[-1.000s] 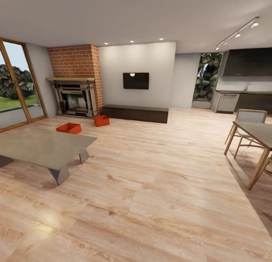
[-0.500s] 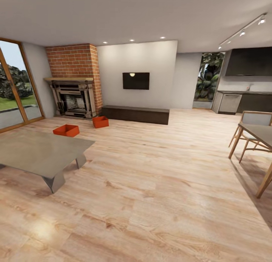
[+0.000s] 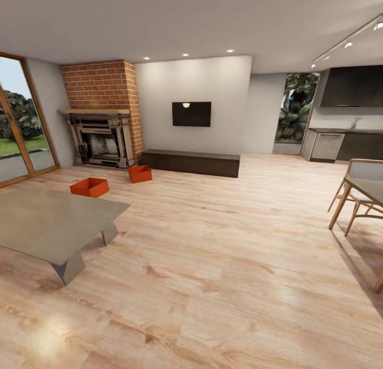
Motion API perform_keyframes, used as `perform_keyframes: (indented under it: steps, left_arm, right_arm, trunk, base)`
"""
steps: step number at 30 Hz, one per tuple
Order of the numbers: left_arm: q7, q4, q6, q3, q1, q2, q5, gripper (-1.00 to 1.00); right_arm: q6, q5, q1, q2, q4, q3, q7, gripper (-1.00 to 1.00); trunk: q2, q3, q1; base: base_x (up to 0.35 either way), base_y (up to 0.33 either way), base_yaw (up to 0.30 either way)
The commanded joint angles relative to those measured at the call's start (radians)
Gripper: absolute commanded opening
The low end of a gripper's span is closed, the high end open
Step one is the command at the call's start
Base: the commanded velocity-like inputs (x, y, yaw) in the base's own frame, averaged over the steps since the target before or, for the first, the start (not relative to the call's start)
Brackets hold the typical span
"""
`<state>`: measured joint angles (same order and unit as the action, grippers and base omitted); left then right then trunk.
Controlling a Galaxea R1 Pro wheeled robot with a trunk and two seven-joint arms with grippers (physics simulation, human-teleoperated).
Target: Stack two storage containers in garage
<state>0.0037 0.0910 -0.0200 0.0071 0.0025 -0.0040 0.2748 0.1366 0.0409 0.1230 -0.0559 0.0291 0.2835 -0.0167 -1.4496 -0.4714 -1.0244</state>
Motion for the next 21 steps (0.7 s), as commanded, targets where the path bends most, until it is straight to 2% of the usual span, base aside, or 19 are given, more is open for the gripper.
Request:
perform_keyframes:
  steps: [1,21]
  left_arm:
    - [0.0,0.001,-0.002,0.0,0.0,0.0,0.004,1.0]
    - [-0.005,0.001,-0.008,0.002,0.0,-0.001,0.004,1.0]
  right_arm:
    - [0.006,0.004,0.001,0.0,0.003,0.006,-0.002,1.0]
    - [0.006,0.004,0.001,0.0,0.003,0.007,-0.002,1.0]
  trunk:
    - [0.0,-0.001,-0.001]
    - [0.0,-0.001,-0.001]
  base:
    - [0.324,0.0,0.0]
    - [0.324,0.0,0.0]
